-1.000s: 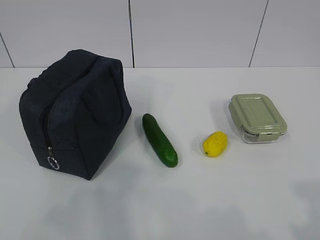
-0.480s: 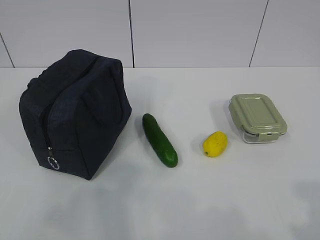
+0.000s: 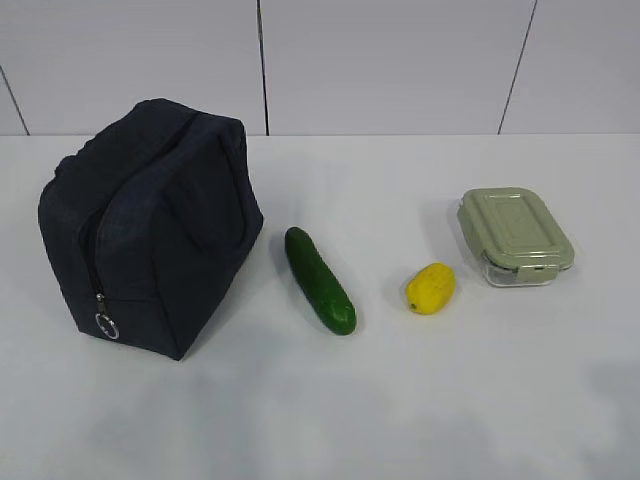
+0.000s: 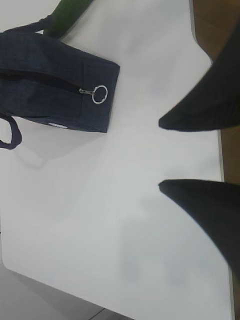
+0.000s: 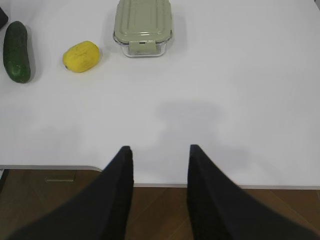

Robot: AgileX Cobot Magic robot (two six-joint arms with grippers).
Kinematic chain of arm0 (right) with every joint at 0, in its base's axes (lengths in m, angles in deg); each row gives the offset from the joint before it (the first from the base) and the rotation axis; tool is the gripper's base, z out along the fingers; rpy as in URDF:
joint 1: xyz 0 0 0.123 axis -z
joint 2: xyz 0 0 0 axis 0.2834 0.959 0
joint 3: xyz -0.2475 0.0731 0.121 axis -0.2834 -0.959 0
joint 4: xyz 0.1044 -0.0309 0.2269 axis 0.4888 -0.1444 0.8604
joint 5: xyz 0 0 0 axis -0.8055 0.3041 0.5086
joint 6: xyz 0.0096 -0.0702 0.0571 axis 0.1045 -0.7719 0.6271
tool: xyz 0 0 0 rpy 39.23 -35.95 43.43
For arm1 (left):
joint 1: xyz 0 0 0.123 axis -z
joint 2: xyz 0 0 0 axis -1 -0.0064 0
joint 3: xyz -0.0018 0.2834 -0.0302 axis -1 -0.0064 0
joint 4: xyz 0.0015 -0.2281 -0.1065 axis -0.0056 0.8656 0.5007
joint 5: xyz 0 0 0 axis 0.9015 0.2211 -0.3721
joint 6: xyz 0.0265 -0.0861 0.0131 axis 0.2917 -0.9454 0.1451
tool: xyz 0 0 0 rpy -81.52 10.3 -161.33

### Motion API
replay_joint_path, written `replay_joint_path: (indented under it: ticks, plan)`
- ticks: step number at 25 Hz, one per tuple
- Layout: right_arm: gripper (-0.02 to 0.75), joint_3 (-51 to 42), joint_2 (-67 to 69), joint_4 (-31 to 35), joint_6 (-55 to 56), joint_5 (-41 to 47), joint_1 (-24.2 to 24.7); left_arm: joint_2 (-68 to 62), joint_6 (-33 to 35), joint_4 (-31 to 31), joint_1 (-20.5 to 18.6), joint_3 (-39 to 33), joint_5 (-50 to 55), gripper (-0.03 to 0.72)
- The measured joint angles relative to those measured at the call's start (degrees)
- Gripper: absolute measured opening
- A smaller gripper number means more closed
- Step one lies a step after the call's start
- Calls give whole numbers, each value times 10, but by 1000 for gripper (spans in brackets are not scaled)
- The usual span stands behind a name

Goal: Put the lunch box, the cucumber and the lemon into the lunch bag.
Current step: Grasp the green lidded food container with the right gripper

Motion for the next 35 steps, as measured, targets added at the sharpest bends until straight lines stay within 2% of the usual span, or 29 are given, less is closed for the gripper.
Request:
replay_joint_path:
  ticks: [6, 12, 16, 22, 31, 35]
  plan:
    - [293, 0, 0, 0, 0, 0, 0, 0, 0, 0, 0, 0, 0, 235]
    - [508, 15, 8, -4, 0, -48, 0, 0, 0, 0, 0, 0, 0, 236]
    - [538, 16, 53, -5, 0, -112, 0, 0, 0, 0, 0, 0, 0, 235]
    - [540, 62, 180, 0, 0, -143, 0, 0, 0, 0, 0, 0, 0, 236]
    - [541, 212, 403, 100, -64, -149, 0, 0, 0, 0, 0, 0, 0, 235]
    - [541, 274, 494, 203, -166, -131, 0, 0, 0, 0, 0, 0, 0, 235]
